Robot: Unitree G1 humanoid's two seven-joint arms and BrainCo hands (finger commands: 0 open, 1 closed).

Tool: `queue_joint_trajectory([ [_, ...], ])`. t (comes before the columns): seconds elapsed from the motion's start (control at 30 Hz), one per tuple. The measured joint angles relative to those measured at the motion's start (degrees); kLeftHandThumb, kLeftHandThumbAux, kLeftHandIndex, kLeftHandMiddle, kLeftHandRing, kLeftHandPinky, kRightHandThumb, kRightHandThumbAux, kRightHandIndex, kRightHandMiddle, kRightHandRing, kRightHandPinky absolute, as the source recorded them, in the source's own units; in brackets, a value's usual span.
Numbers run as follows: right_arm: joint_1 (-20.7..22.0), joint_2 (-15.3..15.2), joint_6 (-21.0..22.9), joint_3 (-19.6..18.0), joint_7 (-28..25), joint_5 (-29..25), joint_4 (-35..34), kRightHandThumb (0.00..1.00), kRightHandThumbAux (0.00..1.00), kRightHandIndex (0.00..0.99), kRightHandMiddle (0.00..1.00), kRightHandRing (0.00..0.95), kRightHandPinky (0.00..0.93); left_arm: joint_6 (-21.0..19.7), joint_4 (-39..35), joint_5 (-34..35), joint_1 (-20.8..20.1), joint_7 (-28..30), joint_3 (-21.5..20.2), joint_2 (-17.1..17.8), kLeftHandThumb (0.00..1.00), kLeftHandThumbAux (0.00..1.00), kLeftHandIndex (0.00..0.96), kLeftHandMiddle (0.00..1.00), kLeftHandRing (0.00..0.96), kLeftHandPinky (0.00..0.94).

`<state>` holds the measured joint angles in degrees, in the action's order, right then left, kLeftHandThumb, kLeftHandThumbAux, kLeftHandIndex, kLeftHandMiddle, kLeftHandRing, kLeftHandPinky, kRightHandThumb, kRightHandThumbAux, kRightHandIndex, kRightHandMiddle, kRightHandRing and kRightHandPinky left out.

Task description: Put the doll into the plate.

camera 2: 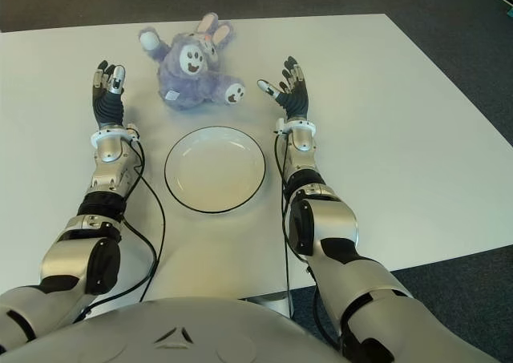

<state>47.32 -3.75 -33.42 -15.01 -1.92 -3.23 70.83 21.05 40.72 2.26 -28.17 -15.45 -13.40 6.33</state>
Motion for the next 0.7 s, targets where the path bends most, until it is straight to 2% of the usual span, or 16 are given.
queue_joint_trajectory([
  [0.7, 0.06, -0.05, 0.09, 0.07, 0.02, 0.06, 0.19, 0.036, 0.814, 0.027, 0.025, 0.019, 0.048, 2.89, -2.59, -2.96, 0.03, -2.25, 0.41, 2.02, 0.000, 0.372, 0.000, 0.066, 0.054, 0.000],
])
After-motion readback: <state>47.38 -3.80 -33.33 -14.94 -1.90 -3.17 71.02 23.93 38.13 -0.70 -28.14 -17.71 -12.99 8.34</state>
